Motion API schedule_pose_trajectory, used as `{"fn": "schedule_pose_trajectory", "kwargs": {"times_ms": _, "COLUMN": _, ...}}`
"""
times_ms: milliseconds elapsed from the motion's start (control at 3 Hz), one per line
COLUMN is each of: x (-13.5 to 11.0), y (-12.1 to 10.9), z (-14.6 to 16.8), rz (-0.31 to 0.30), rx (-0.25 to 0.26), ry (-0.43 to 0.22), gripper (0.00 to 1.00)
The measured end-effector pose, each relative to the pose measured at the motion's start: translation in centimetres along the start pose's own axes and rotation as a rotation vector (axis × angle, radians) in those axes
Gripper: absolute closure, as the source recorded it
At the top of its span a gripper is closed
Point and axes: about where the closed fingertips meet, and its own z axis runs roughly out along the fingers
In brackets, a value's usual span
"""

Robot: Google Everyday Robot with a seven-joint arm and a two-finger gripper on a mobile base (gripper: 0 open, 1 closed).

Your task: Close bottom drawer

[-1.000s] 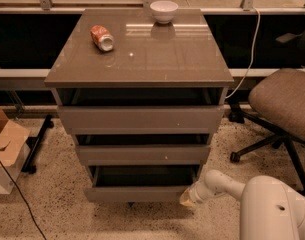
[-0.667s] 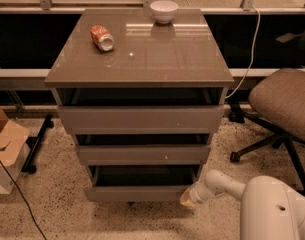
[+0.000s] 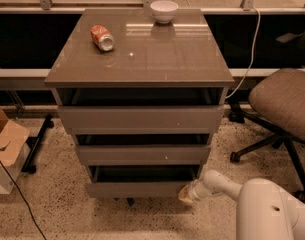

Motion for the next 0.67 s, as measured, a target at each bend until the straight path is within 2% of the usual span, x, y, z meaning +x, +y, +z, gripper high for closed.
{"fn": "schedule_pose_trajectory", "kwargs": {"times_ms": 333, "x": -0.08, "y": -1.96, "z": 0.60, "rz": -0.016, "rx": 0.054, "ry": -0.009, "gripper": 1.00}}
{"fn": "schedule_pose_trajectory", "kwargs": {"times_ms": 667, "x": -0.11, "y": -1.81, "z": 0.75, "rz": -0.015, "rx": 0.050, "ry": -0.009, "gripper": 0.82}}
